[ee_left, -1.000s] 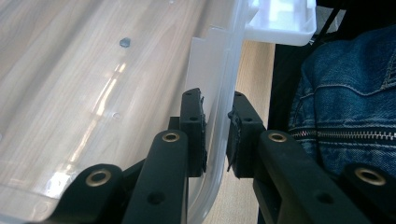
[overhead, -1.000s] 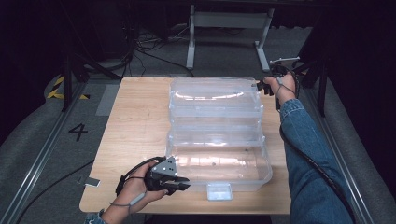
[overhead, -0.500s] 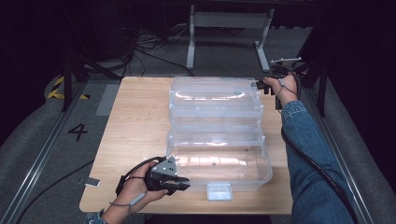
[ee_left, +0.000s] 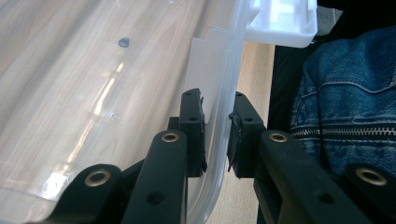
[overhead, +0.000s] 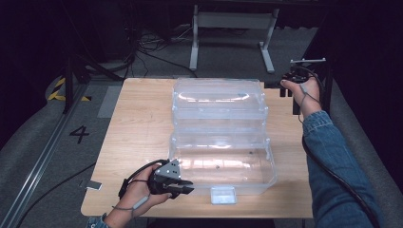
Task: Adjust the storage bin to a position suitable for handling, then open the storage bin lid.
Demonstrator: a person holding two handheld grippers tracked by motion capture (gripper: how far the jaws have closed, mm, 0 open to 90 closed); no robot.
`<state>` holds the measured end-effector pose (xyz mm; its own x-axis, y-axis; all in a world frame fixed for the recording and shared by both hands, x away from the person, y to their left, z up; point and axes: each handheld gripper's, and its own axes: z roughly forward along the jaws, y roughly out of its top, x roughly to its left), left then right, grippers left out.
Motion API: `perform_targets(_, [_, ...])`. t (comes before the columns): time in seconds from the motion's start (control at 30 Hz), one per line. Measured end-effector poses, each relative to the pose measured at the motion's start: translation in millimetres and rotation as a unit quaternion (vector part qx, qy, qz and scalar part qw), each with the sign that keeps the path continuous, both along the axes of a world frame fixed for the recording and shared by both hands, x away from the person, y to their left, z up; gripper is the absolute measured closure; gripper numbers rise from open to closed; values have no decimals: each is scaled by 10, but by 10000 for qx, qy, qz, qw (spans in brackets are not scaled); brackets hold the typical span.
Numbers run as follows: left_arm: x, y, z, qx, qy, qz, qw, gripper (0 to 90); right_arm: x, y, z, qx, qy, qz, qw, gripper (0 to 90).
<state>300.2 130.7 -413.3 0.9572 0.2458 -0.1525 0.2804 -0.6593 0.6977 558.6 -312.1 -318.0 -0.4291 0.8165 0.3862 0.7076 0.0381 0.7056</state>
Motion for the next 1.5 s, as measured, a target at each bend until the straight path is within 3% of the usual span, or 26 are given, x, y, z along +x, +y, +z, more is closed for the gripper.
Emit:
perform_targets(0.17, [-24,3,1,-187,52,61,9998,754,-278,-130,140,-13,-266,134,9996,554])
perform_targets(0.23, [-55,4,27,-155,-38,0,9999,696,-428,-201,189,-43,-364,202,9991,550])
perform_targets(0.43, [-119,41,118,-219,-101,10,9997,609,-765,-348,200,-151,-597,329,9976,498])
perform_targets(0.63, [-173,208,342,-783,31,5,9969,630,-1058,-445,101,-300,-738,516,9955,443])
perform_targets(0.67, [-196,259,401,-892,8,59,9960,621,-1100,-458,80,-326,-766,544,9950,436])
perform_targets(0.8, [-219,374,495,-836,-172,294,9959,601,-1233,-497,14,-394,-810,602,9941,424])
perform_targets(0.87, [-210,519,548,-841,-262,637,9941,573,-1330,-513,-41,-474,-839,640,9933,404])
perform_targets(0.9, [-210,519,548,-841,-262,637,9941,560,-1330,-513,-41,-474,-839,640,9933,404])
perform_targets(0.97, [-201,622,573,-802,-282,909,9922,547,-1410,-525,-91,-567,-869,688,9922,396])
perform_targets(1.07, [-179,764,576,-761,-291,1126,9903,492,-1508,-547,-163,-405,-897,674,9929,369])
perform_targets(1.17, [-157,880,569,-702,-341,1375,9874,454,-1633,-571,-265,-501,-957,789,9910,353])
perform_targets(1.23, [-136,965,555,-657,-435,1623,9836,447,-1656,-575,-286,-495,-966,780,9910,352])
perform_targets(1.27, [-103,1054,527,-624,-500,1836,9797,426,-1723,-593,-361,-496,-980,768,9910,350])
perform_targets(1.3, [-103,1054,527,-624,-500,1836,9797,421,-1723,-593,-361,-496,-980,768,9910,350])
perform_targets(1.33, [-87,1094,504,-597,-481,1997,9769,421,-1752,-602,-395,-498,-960,769,9912,350])
perform_targets(1.37, [-62,1138,466,-478,-474,2239,9723,415,-1777,-613,-432,-528,-970,793,9907,353])
perform_targets(1.43, [-9,1216,401,-234,-566,2458,9674,386,-1828,-639,-508,-608,-967,825,9900,353])
perform_targets(1.5, [28,1278,339,-229,-536,2611,9635,384,-1885,-667,-581,-598,-969,858,9898,353])
